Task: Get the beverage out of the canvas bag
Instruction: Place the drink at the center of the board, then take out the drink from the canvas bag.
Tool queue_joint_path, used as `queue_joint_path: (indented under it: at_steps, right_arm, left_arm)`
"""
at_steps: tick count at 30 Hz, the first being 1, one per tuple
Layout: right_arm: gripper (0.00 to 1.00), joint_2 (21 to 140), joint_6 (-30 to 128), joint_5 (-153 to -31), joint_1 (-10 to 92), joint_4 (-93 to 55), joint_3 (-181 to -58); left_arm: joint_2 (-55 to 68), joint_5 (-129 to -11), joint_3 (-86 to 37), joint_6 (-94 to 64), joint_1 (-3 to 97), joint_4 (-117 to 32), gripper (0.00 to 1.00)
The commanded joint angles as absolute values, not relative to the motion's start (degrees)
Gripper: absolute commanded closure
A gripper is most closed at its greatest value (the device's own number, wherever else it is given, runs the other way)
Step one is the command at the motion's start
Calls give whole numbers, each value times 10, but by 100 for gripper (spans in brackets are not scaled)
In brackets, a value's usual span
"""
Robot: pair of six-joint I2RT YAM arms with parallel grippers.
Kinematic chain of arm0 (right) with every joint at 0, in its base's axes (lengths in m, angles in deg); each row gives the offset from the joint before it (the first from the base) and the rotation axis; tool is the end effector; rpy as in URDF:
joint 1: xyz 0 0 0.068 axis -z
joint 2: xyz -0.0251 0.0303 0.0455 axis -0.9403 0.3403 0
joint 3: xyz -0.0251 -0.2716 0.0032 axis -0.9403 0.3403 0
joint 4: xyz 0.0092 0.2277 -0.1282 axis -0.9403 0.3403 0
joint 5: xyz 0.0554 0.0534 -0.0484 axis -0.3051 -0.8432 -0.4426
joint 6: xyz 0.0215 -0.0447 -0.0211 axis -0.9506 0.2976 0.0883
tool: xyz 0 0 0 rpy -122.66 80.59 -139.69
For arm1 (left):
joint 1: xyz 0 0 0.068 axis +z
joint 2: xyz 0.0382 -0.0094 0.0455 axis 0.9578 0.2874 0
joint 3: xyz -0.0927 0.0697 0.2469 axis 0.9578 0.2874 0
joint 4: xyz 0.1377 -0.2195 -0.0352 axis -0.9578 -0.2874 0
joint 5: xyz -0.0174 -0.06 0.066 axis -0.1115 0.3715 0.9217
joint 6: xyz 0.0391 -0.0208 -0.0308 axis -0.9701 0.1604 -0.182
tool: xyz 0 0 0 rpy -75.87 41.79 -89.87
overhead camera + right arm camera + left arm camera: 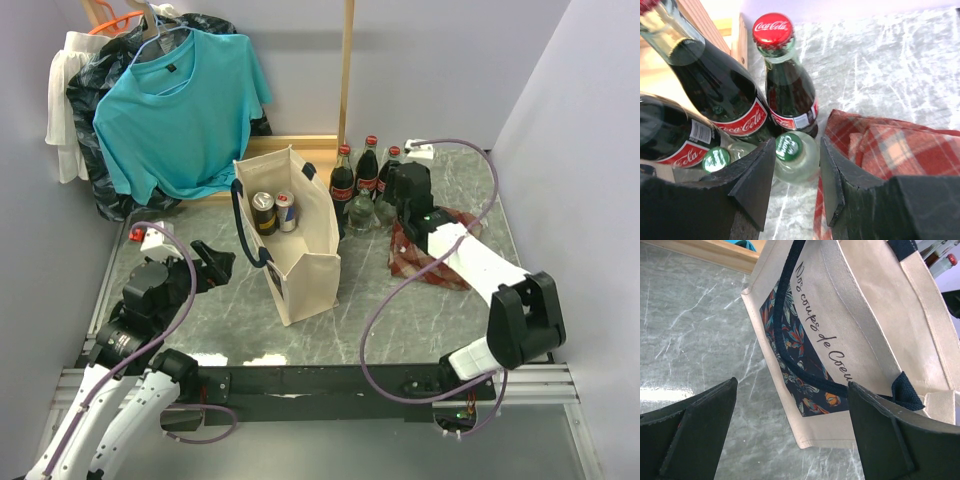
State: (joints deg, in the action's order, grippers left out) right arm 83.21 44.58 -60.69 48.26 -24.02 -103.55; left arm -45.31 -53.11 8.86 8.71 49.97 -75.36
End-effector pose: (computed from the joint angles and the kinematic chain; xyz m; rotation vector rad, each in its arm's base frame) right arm 0.3216 0.1136 0.2959 0.1004 1.8767 0.0000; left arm 0.0991 -0.0367 0.3106 -0.3120 1.8612 -0.5701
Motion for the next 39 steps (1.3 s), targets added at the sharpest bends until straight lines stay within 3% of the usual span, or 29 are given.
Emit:
queue_joint_path:
  at_steps: [1, 22, 31, 39]
  right_arm:
    - [52, 775, 440, -586, 487, -224, -1025]
    - [49, 599, 387, -656, 471, -53, -1005]
    - [49, 567, 394, -690, 464, 10, -1026]
    - [48, 599, 410, -770, 458, 52, -1116]
  left_arm:
    - [-465, -537, 77, 88, 499, -736, 4]
    - [-474, -569, 79, 81, 499, -726, 4]
    - [-483, -559, 80, 84, 499, -728, 4]
    - [-465, -550, 79, 84, 499, -729, 4]
